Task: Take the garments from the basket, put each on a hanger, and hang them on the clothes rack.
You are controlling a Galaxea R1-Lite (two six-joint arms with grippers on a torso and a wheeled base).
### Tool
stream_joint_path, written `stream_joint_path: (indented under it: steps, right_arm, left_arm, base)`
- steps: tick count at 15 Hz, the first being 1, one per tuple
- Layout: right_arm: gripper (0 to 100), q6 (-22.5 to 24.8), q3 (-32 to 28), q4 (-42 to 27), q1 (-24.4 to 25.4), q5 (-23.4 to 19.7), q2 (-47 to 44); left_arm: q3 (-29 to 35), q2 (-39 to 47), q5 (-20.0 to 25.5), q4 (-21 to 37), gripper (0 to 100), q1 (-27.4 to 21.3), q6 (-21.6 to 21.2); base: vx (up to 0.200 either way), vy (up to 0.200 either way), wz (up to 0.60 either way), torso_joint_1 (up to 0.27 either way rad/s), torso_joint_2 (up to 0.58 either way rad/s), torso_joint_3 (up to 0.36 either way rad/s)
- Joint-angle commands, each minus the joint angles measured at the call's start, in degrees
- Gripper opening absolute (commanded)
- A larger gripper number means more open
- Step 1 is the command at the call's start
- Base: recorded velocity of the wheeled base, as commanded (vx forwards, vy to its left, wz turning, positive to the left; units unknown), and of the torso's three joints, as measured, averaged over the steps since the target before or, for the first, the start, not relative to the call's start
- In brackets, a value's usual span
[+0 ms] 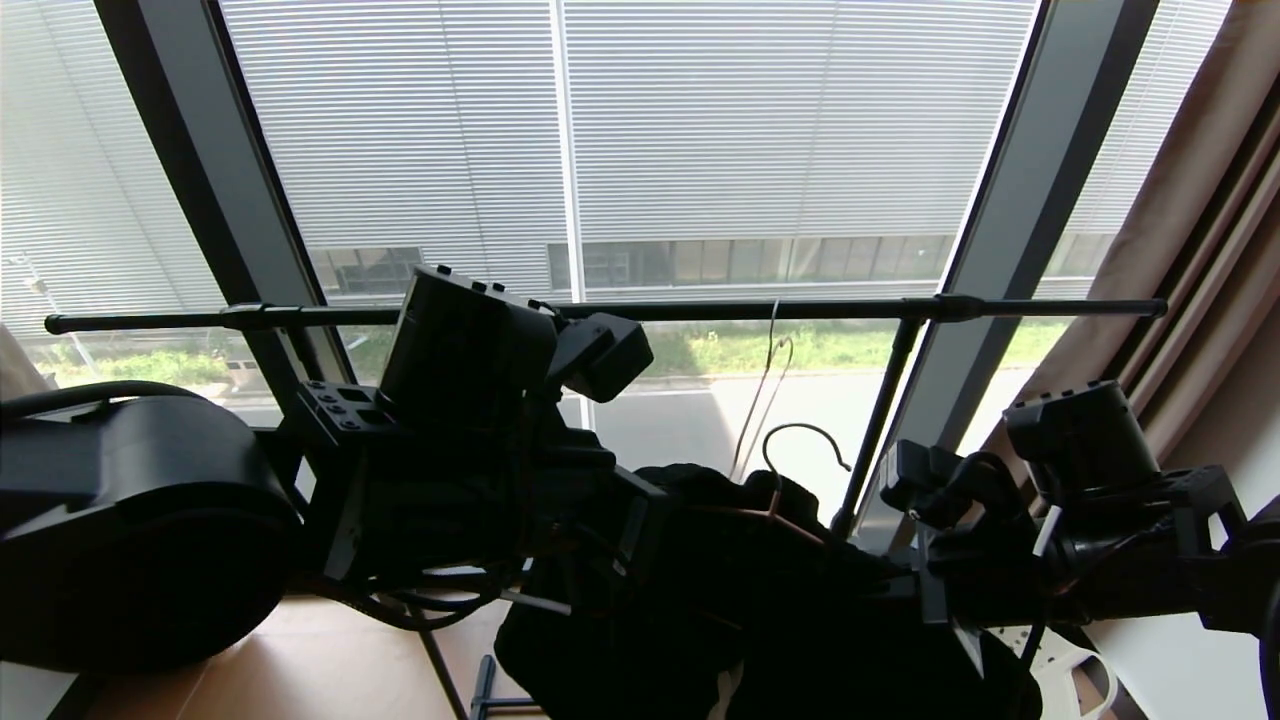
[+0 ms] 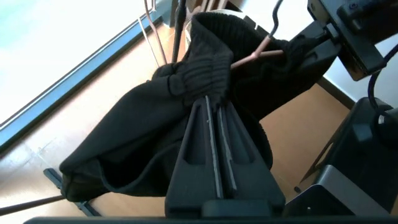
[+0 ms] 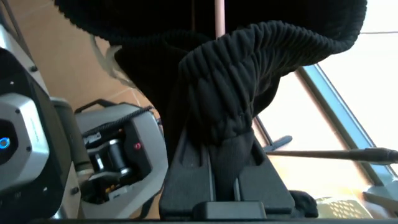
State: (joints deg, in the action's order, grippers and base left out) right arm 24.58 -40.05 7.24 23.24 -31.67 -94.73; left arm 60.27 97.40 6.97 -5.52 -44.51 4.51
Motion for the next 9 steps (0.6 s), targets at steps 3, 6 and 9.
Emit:
stream_joint_path:
  steps: [3, 6, 9]
  right_arm:
    - [0, -2.60, 3.22, 7.26, -0.30, -3.40, 0.25]
    - [0, -4.01, 5.94, 14.56, -0.91, -5.59, -0.45]
    - [0, -7.09, 6.56, 17.63, -1.61, -8.32, -1.33]
  left_arm:
    - [-0.86, 1.12, -5.30, -0.19, 0, -1.28, -4.95]
    - [-0.86, 1.30, -6.18, -0.19, 0, -1.90, -5.74]
    - [-1.65, 1.21, -7.24, -0.28, 0, -1.46, -7.24]
  base:
    - [0.000, 0.000, 0.00, 0.000, 0.00, 0.000]
    - [0.000, 0.000, 0.00, 0.000, 0.00, 0.000]
    - [0.000, 0.000, 0.00, 0.000, 0.00, 0.000]
